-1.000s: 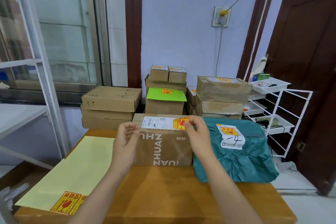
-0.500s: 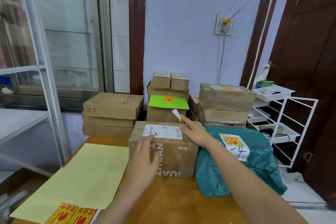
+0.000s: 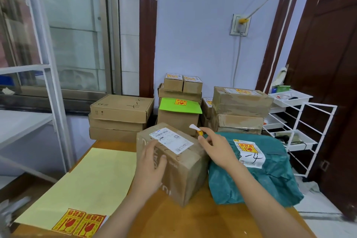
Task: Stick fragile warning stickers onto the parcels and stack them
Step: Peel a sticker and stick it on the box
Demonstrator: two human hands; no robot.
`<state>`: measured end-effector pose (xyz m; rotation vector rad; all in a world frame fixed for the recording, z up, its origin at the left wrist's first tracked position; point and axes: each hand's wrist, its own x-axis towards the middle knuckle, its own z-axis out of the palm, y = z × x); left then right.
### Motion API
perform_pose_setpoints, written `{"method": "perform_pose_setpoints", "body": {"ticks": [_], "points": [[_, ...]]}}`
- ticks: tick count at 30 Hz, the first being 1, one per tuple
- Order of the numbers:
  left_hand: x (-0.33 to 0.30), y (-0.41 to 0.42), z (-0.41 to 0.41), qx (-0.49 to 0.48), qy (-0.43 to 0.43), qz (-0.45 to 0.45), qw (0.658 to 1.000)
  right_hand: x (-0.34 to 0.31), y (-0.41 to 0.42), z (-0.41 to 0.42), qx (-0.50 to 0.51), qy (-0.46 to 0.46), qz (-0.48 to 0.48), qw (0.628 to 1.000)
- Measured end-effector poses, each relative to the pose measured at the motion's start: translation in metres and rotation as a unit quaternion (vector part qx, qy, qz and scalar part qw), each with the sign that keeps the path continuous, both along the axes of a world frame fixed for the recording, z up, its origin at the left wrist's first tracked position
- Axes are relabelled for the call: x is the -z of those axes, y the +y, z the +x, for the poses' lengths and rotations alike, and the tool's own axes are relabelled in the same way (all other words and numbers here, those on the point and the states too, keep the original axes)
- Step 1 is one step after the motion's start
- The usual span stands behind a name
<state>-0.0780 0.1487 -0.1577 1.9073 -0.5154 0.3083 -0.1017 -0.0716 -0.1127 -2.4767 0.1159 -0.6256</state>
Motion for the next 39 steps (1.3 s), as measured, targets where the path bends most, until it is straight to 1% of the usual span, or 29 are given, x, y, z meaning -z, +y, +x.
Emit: {"method": "perform_pose_setpoints", "body": {"ticks": [4,7,9,11,14,17,20,24,26,28,30,33,35,39], "points": [[-0.011,0.003,0.006,0.027,0.066,-0.056,0.996,0.0,0.018,-0.02,-0.01,-0.023,0.034,0.999],[-0.023,0.009,0.007,0.06,0.083,-0.083,0.991,0.001,0.036,-0.029,-0.019,-0.038,0.046,0.998],[-0.031,0.017,0.009,0.085,0.088,-0.082,0.989,0.002,0.045,-0.034,-0.025,-0.046,0.075,0.996],[-0.035,0.024,0.015,0.097,0.084,-0.063,0.99,0.001,0.052,-0.037,-0.05,-0.041,0.134,0.989],[-0.043,0.028,0.022,0.058,0.085,-0.042,0.994,-0.009,0.055,-0.035,-0.073,-0.051,0.241,0.967],[-0.052,0.024,0.023,0.038,0.065,-0.028,0.997,-0.023,0.055,-0.022,-0.088,-0.039,0.352,0.931],[-0.059,0.015,0.025,0.059,0.064,-0.016,0.996,-0.028,0.06,-0.005,-0.119,0.008,0.383,0.916],[-0.062,0.001,0.032,0.071,0.091,-0.008,0.993,-0.029,0.072,0.019,-0.107,0.036,0.422,0.9],[-0.061,-0.003,0.035,0.07,0.113,-0.036,0.991,-0.026,0.077,0.027,-0.101,0.032,0.43,0.896],[-0.059,-0.004,0.037,0.049,0.115,-0.07,0.99,-0.022,0.081,0.031,-0.102,0.025,0.434,0.895],[-0.058,-0.004,0.038,0.032,0.115,-0.086,0.989,-0.015,0.086,0.029,-0.097,0.015,0.425,0.9],[-0.055,-0.002,0.036,0.018,0.105,-0.058,0.993,-0.008,0.09,0.026,-0.059,-0.015,0.369,0.928],[-0.052,-0.002,0.035,0.013,0.096,-0.035,0.995,-0.004,0.09,0.028,-0.053,-0.017,0.326,0.944],[-0.049,-0.002,0.036,-0.004,0.069,-0.008,0.998,0.001,0.093,0.033,-0.033,-0.006,0.277,0.96]]}}
